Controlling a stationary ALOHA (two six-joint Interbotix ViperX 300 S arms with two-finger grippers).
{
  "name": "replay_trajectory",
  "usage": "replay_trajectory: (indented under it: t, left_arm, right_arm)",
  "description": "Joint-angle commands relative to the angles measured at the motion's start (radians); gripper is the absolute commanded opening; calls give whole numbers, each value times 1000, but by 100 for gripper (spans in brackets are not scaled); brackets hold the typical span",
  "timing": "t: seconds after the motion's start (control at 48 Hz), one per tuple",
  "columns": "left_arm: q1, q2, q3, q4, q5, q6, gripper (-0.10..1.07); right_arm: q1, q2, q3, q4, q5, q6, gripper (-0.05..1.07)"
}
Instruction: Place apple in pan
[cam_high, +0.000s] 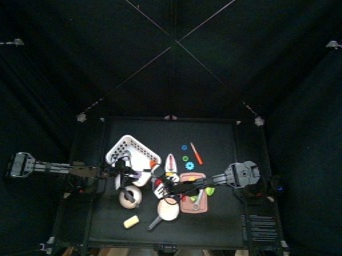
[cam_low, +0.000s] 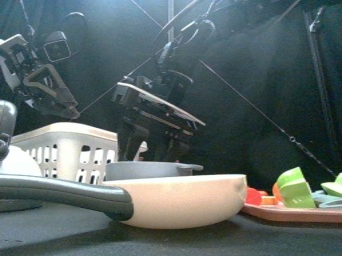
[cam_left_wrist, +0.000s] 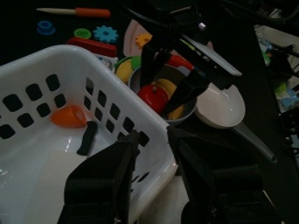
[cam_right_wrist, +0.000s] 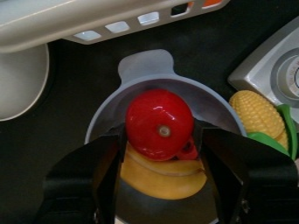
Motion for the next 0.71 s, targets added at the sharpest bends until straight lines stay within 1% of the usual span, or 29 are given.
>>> replay_trajectory:
  t: [0.0, 0.25, 0.417, 0.521, 0.688]
  left_arm:
    - [2, 2, -9, -2, -3, 0, 75]
    - [2, 2, -8, -6, -3, 0, 75]
    - [2, 2, -6, -8, -3, 0, 75]
    - [2, 2, -6, -8, -3, 0, 75]
    - [5, 2, -6, -8, -3, 0, 75]
  right_arm:
    - [-2, -40, -20, 2, -3, -11, 67]
    - [15, -124, -5, 21, 8, -66, 66]
    - [34, -178, 21, 43, 12, -138, 66]
    - [49, -206, 40, 83, 9, -204, 66]
    - [94, -227, 66, 133, 9, -367, 66]
